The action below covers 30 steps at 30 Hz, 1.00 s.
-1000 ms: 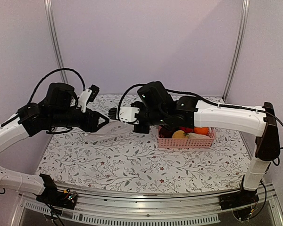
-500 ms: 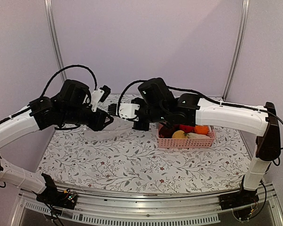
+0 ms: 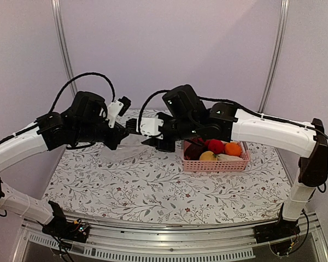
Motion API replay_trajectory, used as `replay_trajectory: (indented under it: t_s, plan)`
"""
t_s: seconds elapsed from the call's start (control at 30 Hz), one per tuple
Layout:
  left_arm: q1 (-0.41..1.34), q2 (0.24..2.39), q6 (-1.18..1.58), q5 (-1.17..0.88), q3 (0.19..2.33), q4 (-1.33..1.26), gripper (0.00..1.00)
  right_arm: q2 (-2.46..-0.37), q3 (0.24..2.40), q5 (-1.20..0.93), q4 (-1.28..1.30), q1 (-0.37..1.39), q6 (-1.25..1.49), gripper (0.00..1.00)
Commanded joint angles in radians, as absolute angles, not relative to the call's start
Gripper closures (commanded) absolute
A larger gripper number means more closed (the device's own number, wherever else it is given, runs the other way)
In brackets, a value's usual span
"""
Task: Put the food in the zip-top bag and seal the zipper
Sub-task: Pass from the right arm to the left, then pass from the left arm to the right
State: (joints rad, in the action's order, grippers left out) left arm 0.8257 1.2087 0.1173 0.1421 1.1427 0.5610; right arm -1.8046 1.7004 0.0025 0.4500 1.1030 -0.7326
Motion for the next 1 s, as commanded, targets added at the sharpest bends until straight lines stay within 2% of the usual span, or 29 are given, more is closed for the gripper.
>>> replay_trajectory:
  t_s: [0.0,0.13,0.37,0.57,0.7,0.87,0.9,0.93,0.97]
  plan:
    - [0.821,1.201,0.139,0.151,1.133,0.520,0.97,-1.729,1.744,-0.169,0.590,1.106,-0.730,0.66]
    - [0.813,1.192,0.160,0.122,1.128,0.507,0.97,-1.733,1.715,-0.150,0.594,1.111,-0.765,0.65]
    - [0.812,1.194,0.161,0.065,1.138,0.521,0.96,-1.791,1.750,-0.080,0.548,1.115,-0.797,0.57]
    - [0.810,1.197,0.162,0.034,1.150,0.545,0.95,-1.847,1.738,-0.030,0.496,1.115,-0.837,0.58]
    - [0.803,1.188,0.162,0.032,1.155,0.557,0.95,-1.863,1.712,-0.018,0.478,1.115,-0.854,0.66]
    - [0.791,1.191,0.152,0.054,1.172,0.586,0.93,-1.837,1.672,-0.028,0.465,1.126,-0.861,0.97]
    - [0.791,1.196,0.148,0.060,1.177,0.593,0.91,-1.827,1.662,-0.026,0.467,1.133,-0.868,1.00]
    - [0.790,1.203,0.144,0.067,1.183,0.602,0.82,-1.822,1.655,-0.024,0.474,1.138,-0.880,1.00]
    - [0.790,1.213,0.137,0.073,1.191,0.612,0.70,-1.817,1.653,-0.025,0.483,1.144,-0.888,1.00]
